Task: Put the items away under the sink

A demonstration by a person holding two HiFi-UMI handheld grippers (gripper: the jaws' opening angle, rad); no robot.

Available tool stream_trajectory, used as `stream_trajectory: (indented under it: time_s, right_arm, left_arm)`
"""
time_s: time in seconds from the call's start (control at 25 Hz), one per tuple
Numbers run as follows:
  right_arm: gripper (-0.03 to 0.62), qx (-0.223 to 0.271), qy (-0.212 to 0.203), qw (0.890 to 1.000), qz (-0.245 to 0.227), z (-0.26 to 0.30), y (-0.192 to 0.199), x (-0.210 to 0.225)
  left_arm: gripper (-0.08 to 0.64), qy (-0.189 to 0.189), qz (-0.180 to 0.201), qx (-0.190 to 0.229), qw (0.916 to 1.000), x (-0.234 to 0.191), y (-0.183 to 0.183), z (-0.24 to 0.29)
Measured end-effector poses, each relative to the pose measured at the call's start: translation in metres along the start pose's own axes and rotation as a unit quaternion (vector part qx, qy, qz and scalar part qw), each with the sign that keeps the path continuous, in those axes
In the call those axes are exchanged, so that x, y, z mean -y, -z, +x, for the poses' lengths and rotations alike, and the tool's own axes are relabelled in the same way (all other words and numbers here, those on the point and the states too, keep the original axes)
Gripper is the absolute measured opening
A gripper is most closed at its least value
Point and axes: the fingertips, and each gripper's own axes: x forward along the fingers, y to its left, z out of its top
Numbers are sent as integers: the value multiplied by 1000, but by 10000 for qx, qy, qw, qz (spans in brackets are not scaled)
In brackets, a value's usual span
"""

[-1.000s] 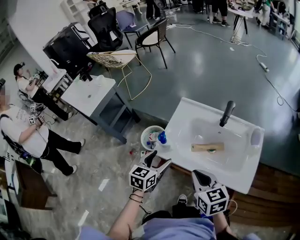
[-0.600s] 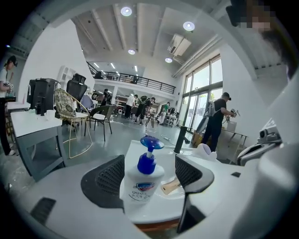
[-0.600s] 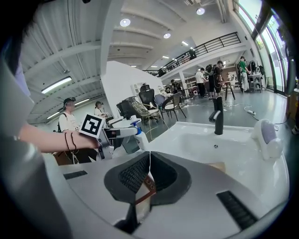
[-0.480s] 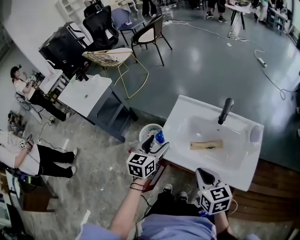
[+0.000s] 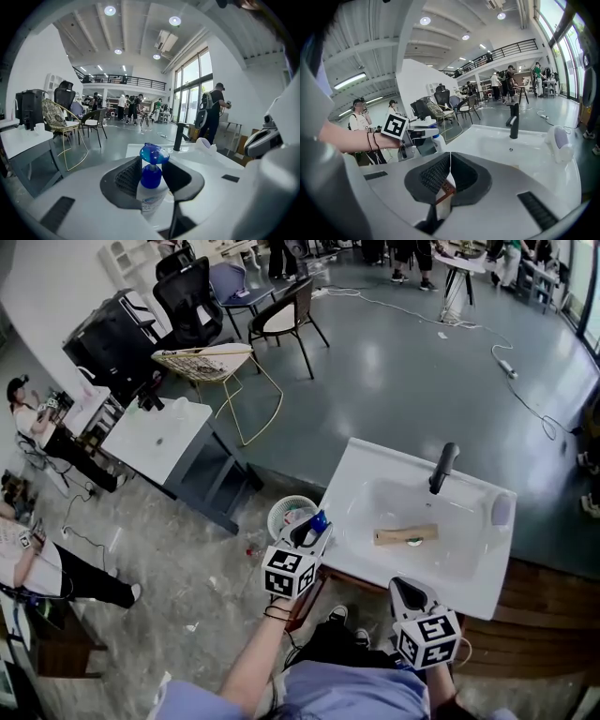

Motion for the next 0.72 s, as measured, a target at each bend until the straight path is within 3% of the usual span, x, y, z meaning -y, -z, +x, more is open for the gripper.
stream_trajectory:
  time_s: [0.36, 0.72]
  right_arm:
    - [18, 28, 273, 9996, -7, -3, -6, 1]
    - [18, 71, 315, 9995, -55, -5, -11, 3]
  left_arm:
    - [122, 232, 675, 10, 9974, 7, -4, -1]
    - [97, 415, 711, 136, 9965, 30, -8, -17]
